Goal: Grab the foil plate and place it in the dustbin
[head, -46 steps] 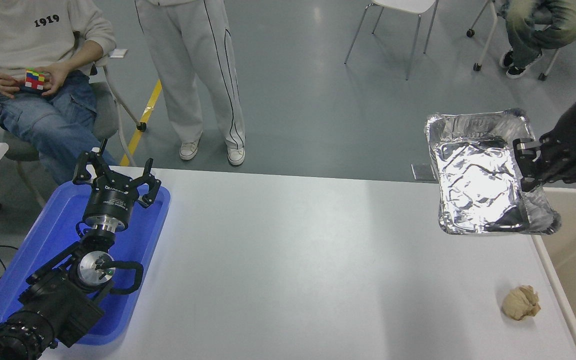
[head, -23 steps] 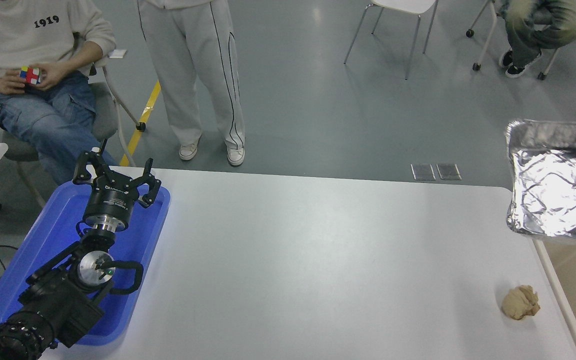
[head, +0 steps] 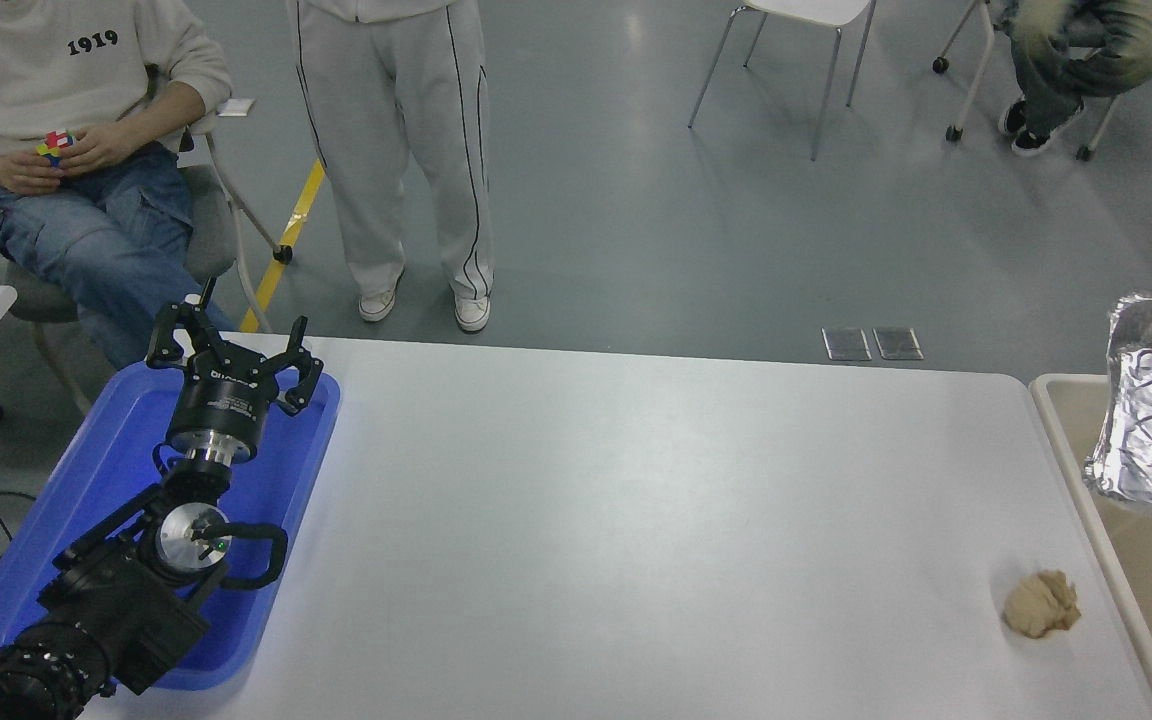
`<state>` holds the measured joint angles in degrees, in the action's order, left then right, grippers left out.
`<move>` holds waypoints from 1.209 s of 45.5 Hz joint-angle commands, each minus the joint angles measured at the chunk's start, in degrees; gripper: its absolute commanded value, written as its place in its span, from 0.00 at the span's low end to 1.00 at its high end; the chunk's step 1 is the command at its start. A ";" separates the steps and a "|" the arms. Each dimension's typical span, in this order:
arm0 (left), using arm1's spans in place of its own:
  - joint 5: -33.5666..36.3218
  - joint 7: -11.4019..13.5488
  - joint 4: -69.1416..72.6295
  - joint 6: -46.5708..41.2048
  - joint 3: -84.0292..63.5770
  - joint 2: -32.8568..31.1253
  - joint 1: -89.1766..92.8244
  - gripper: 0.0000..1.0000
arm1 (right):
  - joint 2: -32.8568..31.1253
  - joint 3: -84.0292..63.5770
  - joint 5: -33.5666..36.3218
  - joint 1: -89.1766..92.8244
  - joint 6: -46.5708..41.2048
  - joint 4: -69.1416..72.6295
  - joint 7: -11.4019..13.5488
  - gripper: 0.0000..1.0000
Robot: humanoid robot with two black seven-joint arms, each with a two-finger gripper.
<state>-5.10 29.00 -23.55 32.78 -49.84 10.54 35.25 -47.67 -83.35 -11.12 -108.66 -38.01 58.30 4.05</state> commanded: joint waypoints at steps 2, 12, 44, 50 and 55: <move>0.00 0.00 -0.01 0.00 -0.08 0.00 0.00 1.00 | -2.25 8.46 0.14 16.18 6.98 -10.57 -0.01 0.00; 0.00 0.00 0.08 0.00 -0.08 0.00 0.00 1.00 | -2.78 21.46 0.14 31.47 12.16 -21.11 -0.01 0.00; 0.00 0.09 0.08 0.00 -0.08 0.00 0.00 1.00 | 10.40 47.31 -0.04 69.19 32.28 -52.33 -0.01 0.00; 0.00 0.09 0.08 0.00 -0.08 0.00 0.00 1.00 | 12.42 47.66 0.22 71.92 37.56 -52.50 -0.01 0.00; 0.00 0.09 0.08 0.00 -0.08 0.00 0.00 1.00 | 13.22 48.89 0.22 72.62 38.97 -52.50 -0.01 0.00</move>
<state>-5.10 29.09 -23.47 32.78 -49.92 10.55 35.25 -37.48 -37.25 -11.07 -40.74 -5.67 7.53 4.04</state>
